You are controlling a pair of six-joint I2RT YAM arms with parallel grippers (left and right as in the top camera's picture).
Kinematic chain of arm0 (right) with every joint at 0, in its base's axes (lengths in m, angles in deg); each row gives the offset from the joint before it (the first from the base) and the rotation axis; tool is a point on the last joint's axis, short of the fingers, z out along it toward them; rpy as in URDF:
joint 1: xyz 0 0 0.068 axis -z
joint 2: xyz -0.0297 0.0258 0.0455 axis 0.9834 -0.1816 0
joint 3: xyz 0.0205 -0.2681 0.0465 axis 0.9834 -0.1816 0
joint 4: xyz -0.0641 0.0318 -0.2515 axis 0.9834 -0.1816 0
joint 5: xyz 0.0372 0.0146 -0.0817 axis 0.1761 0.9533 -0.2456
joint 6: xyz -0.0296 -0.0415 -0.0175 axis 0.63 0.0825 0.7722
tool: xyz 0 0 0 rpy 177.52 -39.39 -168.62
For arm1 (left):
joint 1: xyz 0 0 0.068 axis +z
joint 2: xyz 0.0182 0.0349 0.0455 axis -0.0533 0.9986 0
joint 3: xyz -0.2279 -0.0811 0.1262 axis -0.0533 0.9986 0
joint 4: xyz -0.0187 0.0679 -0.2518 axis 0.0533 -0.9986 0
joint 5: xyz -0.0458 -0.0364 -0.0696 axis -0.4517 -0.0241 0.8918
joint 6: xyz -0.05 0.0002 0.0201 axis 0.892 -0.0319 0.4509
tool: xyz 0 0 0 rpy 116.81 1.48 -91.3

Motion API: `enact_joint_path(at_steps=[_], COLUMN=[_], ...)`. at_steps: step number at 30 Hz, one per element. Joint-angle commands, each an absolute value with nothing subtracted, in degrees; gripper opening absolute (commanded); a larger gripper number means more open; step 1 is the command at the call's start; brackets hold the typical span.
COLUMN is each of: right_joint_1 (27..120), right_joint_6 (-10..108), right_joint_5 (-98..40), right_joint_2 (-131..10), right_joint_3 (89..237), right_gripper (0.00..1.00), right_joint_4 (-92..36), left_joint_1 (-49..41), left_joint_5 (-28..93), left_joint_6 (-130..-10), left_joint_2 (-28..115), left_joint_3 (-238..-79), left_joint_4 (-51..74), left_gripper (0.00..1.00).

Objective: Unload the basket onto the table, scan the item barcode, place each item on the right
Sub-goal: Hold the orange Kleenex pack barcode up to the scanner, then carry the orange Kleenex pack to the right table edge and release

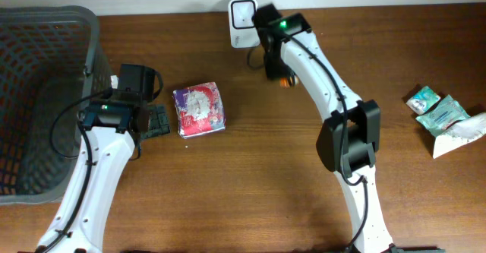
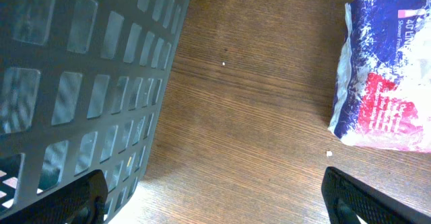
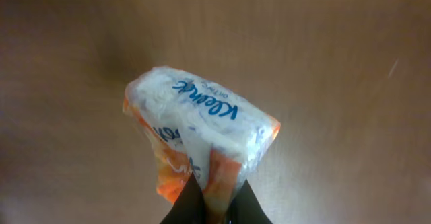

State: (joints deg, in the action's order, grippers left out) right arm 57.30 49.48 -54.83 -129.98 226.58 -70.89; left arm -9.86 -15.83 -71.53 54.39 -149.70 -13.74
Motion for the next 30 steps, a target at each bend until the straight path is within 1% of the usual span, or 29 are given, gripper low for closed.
enact_joint_path(at_steps=[1,2,4,5,7,8,12,17,25,28,29,30], right_joint_1=[57.08,57.08,57.10,57.06,57.03,57.06,57.10,57.34,58.59,61.12,62.45,64.07], right_joint_6=[54.24,56.54,65.11,73.09,82.79,85.13,95.12,105.78,104.71,91.86,84.34,75.14], right_joint_5=[-56.99,-56.97,-56.36,-52.95,-49.40,-49.40,-49.40,-49.40,-49.86,-50.67,-54.98,-62.19], right_joint_2=[-129.82,-129.84,-130.00,-130.54,-132.10,-133.19,-138.43,-141.12,-138.08,-134.70,-132.90,-130.59], right_joint_3=[236.44,237.47,237.38,236.70,235.94,235.65,235.59,232.79,231.76,231.76,231.79,231.79], right_gripper=[0.04,0.04,0.04,0.04,0.04,0.04,0.04,0.04,0.04,0.04,0.04,0.04], right_joint_4=[-61.87,-57.50,-44.29,-37.41,-28.60,-25.65,-19.62,-18.39,-18.09,-19.31,-19.99,-22.20], left_joint_1=[-9.64,-9.64,-9.64,-9.64,-9.64,-9.64,-9.64,-9.64,-9.64,-9.64,-9.64,-9.64], left_joint_5=[-15.81,-15.81,-15.81,-15.81,-15.81,-15.81,-15.81,-15.81,-15.81,-15.81,-15.81,-15.81], left_joint_6=[-70.92,-70.92,-70.92,-70.92,-70.94,-70.92,-70.92,-70.92,-70.92,-70.92,-70.92,-70.92], left_joint_2=[54.17,54.17,54.17,54.17,54.17,54.17,54.17,54.17,54.17,54.17,54.17,54.17], left_joint_3=[-149.68,-149.68,-149.68,-149.68,-149.68,-149.68,-149.68,-149.68,-149.68,-149.68,-149.68,-149.68], left_joint_4=[-13.69,-13.69,-13.69,-13.69,-13.69,-13.69,-13.69,-13.69,-13.69,-13.69,-13.69,-13.69], left_gripper=[0.99,0.99,0.99,0.99,0.99,0.99,0.99,0.99,0.99,0.99,0.99,0.99])
